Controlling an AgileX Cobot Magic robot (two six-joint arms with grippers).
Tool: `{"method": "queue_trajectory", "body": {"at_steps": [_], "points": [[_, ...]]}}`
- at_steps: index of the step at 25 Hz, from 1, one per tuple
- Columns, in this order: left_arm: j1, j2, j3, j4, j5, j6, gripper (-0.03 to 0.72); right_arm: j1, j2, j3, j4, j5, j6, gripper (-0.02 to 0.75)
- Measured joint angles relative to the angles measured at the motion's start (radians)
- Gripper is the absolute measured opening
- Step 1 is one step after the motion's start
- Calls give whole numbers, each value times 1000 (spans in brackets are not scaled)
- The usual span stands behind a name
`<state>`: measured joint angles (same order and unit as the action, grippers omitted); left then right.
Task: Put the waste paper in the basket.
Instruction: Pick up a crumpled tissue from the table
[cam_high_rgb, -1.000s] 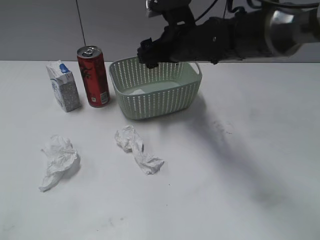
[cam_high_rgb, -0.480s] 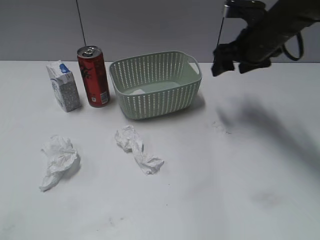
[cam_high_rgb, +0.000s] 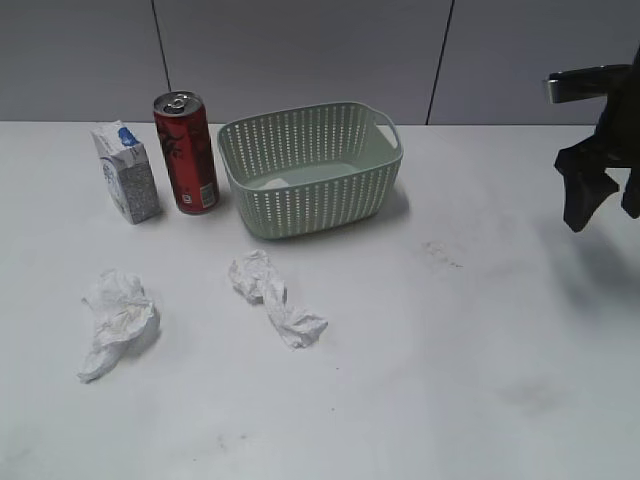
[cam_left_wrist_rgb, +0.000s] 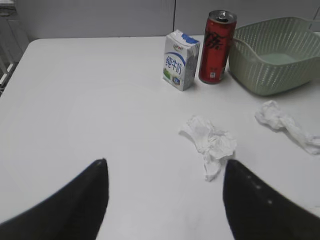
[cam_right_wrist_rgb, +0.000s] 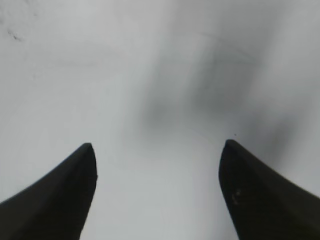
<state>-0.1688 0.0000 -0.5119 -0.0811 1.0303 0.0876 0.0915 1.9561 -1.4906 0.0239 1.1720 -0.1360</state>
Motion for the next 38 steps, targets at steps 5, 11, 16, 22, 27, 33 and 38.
{"method": "queue_trajectory", "body": {"at_steps": [5,11,16,22,27,33,38], "points": [[0,123,-12,-11,-62,0,540,-1,-96,122,60,13,4,571],[0,376,-19,-42,-142,62,536,-1,-294,393,45,-37,3,571],[-3,663,-19,-88,-163,122,536,-1,-536,630,44,-153,3,571],[-4,956,-79,-139,-211,158,536,-1,-848,862,55,-236,3,571],[-4,1150,-161,-194,-222,202,536,-1,-1082,972,80,-267,4,571],[-47,1339,-243,-198,-227,211,536,-1,-1352,1046,86,-253,4,571],[-147,1487,-319,-183,-288,211,536,-1,-1544,1068,88,-238,4,571]]}}
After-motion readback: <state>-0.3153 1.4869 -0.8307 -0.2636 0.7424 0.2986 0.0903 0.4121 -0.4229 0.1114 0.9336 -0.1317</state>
